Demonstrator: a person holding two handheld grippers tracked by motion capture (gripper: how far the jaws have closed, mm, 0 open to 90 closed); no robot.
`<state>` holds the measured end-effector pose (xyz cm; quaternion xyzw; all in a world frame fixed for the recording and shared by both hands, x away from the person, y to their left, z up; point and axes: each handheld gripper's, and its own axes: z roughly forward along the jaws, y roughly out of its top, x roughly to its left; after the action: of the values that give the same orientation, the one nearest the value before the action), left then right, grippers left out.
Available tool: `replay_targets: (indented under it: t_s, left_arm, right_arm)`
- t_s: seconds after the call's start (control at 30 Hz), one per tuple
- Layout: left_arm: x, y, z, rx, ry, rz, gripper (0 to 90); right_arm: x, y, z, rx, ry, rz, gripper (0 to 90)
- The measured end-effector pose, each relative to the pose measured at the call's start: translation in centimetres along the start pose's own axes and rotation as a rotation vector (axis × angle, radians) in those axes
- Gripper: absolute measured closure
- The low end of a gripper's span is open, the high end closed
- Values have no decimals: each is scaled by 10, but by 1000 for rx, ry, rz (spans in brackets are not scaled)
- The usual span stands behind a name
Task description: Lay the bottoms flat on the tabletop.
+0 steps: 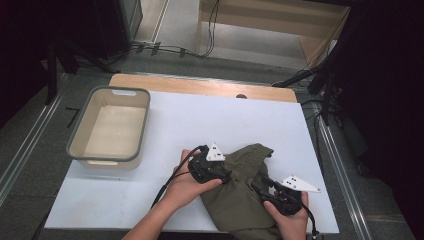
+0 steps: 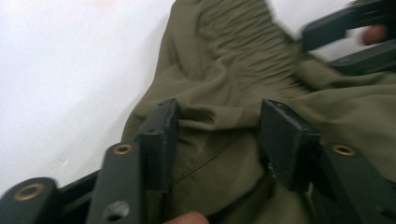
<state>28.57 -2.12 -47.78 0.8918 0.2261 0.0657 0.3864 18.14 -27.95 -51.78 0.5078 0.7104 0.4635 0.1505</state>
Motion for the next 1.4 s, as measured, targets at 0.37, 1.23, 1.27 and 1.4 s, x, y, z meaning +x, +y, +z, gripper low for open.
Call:
replay_targets:
  t_s: [0.37,1.23,1.27,1.4]
  left_arm:
    - [24,-5,-5,1,-1,-67,868]
    - [15,-4,-36,-195,-61,-106,416]
    - [10,-4,-33,-174,-72,-87,407]
    - [-1,-13,-17,-91,-44,-51,335]
  right_arm:
    - [20,-11,-1,80,84,-86,775]
    - [-33,4,8,35,-96,93,452]
    - [-32,5,9,42,-102,95,467]
    - [-30,6,12,62,-87,87,577]
